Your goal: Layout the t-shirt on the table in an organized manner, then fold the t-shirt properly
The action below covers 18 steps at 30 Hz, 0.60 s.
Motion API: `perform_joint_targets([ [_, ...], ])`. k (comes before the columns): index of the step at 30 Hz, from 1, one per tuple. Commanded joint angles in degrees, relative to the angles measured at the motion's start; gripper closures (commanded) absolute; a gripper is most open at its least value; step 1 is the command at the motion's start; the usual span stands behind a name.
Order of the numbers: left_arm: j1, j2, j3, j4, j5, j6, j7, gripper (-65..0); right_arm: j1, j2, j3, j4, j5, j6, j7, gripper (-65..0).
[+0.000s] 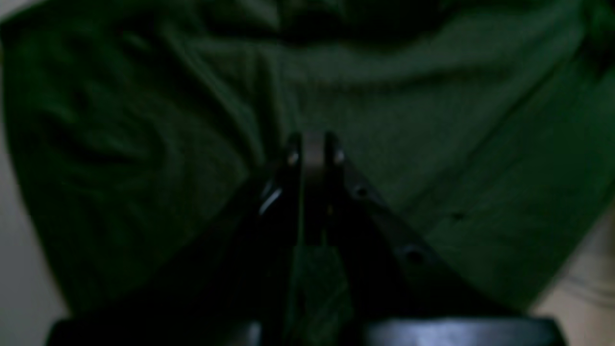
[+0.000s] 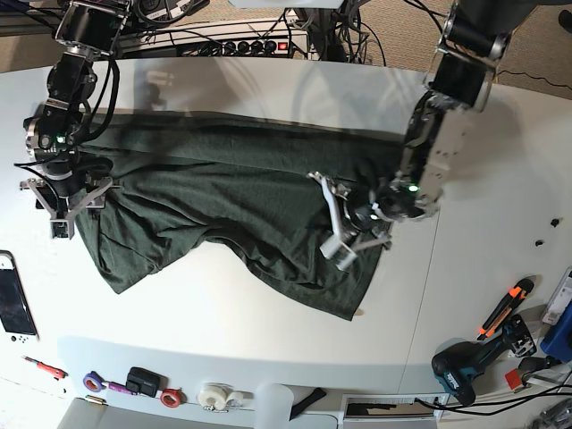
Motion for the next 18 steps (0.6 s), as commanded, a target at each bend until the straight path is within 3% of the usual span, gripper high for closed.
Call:
perform_joint_targets([
  [1, -1.7, 0.0, 0.1, -1.1, 0.6, 0.0, -1.1, 0.0, 0.7, 0.9, 0.4, 1.0, -0.3, -0.2, 0.5, -32.9],
  [9, -2.3, -0.4, 0.0, -12.9, 5.8, -0.1, -2.4, 0.0, -0.3, 1.0, 0.4, -1.0, -2.4, 0.0, 2.9, -33.0],
  [18, -2.1, -2.8, 0.0, -13.4, 6.0, -0.1, -2.3, 0.0, -0.4, 1.0, 0.4, -9.4, -0.7, 0.1, 2.0, -33.1],
])
